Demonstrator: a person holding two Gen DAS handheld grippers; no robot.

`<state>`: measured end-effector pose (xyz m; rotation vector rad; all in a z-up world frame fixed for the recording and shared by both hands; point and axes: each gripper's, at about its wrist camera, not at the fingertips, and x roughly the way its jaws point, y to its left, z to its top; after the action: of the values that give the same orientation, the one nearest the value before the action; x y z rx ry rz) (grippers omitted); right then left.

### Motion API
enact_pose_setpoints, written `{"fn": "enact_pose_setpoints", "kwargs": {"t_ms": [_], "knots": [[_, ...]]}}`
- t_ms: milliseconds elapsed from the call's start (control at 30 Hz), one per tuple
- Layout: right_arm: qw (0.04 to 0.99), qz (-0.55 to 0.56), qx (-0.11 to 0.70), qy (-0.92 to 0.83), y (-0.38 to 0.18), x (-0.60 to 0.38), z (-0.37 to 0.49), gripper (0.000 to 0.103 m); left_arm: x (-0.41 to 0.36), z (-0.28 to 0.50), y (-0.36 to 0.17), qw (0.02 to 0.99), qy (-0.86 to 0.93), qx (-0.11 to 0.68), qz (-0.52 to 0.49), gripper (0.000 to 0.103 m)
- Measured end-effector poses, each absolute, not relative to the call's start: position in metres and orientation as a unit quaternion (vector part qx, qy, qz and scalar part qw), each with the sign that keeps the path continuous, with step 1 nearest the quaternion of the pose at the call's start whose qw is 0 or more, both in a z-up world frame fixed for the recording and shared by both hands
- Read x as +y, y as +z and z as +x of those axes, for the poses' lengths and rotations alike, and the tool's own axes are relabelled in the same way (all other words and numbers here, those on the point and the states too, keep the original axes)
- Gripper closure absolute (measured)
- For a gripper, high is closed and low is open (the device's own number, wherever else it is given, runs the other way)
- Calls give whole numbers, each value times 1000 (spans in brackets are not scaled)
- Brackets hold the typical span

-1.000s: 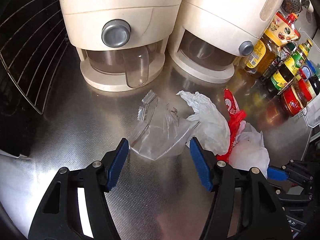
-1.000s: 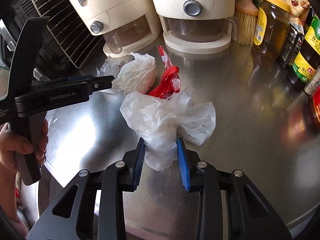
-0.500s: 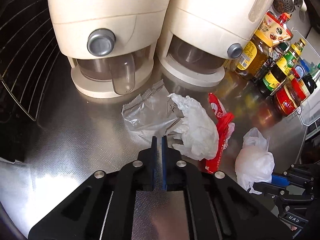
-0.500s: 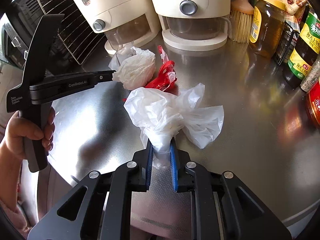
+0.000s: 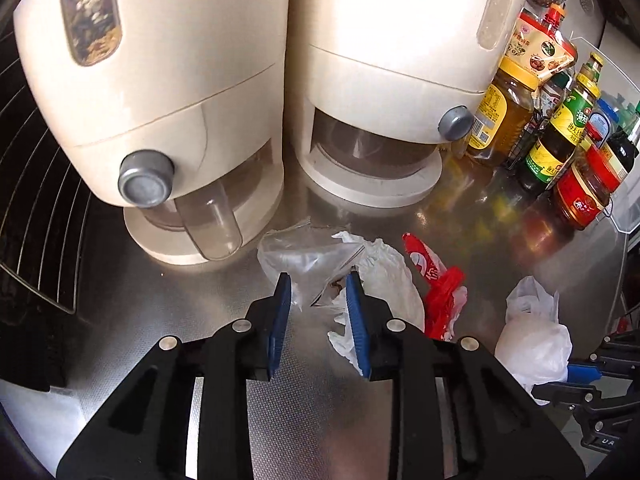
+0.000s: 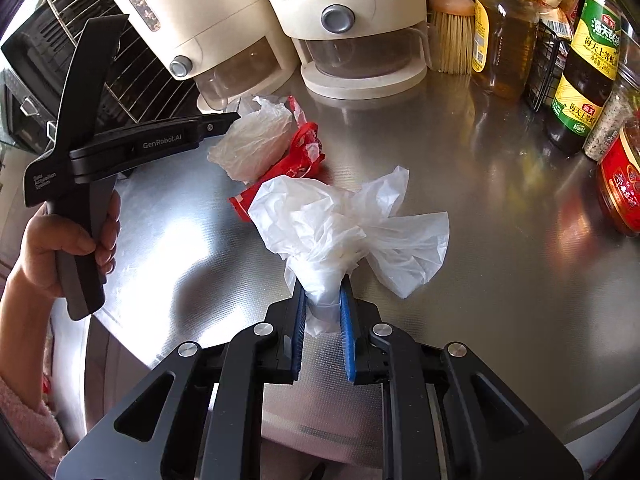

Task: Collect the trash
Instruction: 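Grasp the clear plastic wrapper with the left tool while the right tool holds the white bag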

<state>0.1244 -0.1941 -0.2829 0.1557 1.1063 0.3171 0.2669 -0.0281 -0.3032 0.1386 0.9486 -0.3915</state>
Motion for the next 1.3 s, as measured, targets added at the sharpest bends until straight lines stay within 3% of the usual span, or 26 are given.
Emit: {"fn": "enact_pose_setpoints", "kwargs": {"t_ms": [100,267,400,533,567,800,967,1300], "knots": [[837,79,521,148,-281,-197,125,86,-35,275,-301,871,-186,448,76,53],[836,86,521,150,-280,-201,125,86,-40,289,-305,869,-188,451,75,53],[837,94,519,149,-279,-209,125,86,-39,295,-320,859,-184,474,64,58],[837,99,519,146,-281,-214,125,86,-32,296,-329,854,-180,486,39,69],[836,100,519,145,-281,-215,126,86,-31,296,-329,854,-177,487,39,76],[838,103,517,142,-280,-218,123,86,-30,295,-327,852,-181,491,30,91],[842,100,511,139,-275,-218,118,86,-31,280,-321,849,-183,495,24,97],[850,84,498,148,-264,-207,99,86,-22,210,-276,868,-161,470,25,97]]}}
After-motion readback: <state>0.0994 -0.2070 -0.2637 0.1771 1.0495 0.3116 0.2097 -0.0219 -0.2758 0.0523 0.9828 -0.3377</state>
